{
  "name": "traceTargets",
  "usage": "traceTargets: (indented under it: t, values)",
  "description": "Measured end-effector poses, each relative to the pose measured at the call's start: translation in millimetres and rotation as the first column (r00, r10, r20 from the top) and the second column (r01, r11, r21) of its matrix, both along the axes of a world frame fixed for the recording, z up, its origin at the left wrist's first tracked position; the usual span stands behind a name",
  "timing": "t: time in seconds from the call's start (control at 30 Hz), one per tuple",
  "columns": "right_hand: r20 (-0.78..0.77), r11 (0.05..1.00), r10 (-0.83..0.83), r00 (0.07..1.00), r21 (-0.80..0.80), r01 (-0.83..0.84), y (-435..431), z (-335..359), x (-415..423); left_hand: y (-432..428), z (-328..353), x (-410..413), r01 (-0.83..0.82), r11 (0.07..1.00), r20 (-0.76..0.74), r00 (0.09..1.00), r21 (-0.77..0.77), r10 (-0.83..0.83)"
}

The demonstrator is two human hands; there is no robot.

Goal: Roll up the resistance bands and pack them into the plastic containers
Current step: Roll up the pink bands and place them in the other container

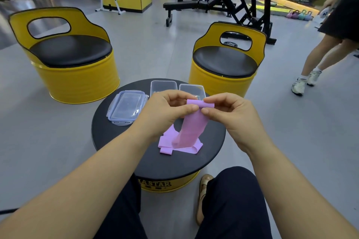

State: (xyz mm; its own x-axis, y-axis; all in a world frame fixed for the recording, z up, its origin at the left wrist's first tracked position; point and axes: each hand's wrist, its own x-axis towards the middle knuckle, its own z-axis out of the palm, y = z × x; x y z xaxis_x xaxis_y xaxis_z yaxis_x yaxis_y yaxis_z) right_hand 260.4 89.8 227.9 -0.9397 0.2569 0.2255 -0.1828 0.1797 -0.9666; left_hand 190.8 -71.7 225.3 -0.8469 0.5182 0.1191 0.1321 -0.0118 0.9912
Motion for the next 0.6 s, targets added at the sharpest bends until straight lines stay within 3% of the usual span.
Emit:
traceTargets:
  t: [0.2, 0.6]
  values:
    - [0.051, 1.000, 0.005, 0.999, 0.007, -0.005, -2.2, -2.4, -0.1, 0.7, -0.8, 0.1, 0.003, 0.999, 0.009, 1.000, 0.035, -0.004]
    - [0.012, 0.999, -0.017, 1.000, -0.032, 0.017, -1.3, -4.9, 0.0, 3.2, -4.7, -2.0, -0.015, 0.999, 0.045, 0.999, -0.032, 0.017]
